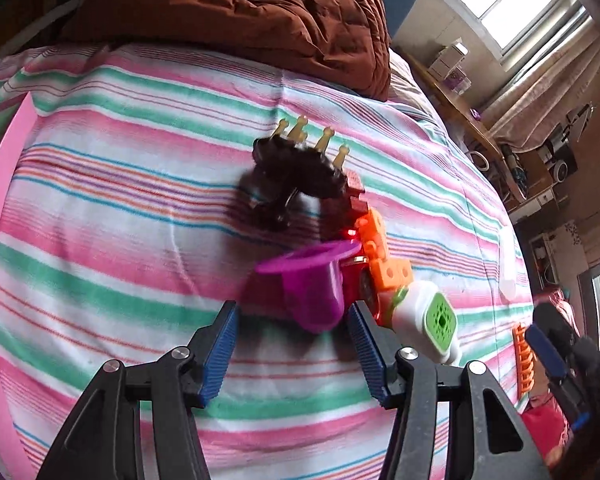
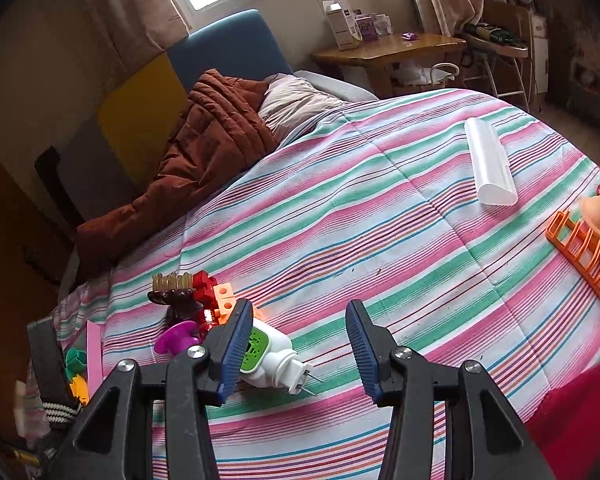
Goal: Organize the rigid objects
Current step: 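Move the left tool to the magenta cup and grasp it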
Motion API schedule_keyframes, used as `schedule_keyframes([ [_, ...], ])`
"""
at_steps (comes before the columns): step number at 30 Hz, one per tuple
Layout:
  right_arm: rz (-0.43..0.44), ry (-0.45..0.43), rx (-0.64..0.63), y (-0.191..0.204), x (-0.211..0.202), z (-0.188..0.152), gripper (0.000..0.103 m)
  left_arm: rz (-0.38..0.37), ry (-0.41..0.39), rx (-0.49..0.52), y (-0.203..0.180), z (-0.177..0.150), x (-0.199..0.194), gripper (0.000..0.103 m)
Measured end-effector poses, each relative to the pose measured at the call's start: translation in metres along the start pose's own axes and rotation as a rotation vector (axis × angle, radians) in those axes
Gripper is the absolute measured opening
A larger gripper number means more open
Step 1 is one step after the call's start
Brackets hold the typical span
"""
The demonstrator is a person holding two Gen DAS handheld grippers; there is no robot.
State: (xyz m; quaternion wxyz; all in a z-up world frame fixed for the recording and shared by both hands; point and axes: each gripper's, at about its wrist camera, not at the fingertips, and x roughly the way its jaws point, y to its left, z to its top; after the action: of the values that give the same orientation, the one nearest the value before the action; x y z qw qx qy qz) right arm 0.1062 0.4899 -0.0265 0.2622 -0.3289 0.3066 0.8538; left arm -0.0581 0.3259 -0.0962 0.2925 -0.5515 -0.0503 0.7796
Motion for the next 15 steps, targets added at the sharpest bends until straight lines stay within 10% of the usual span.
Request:
schedule_keyframes([
  [15,-0.011,0.043,0.013,-0.007,0.012,-0.001,0.050,0.051,-0.026,0.147,-0.003,0.014,0.012,0.048],
])
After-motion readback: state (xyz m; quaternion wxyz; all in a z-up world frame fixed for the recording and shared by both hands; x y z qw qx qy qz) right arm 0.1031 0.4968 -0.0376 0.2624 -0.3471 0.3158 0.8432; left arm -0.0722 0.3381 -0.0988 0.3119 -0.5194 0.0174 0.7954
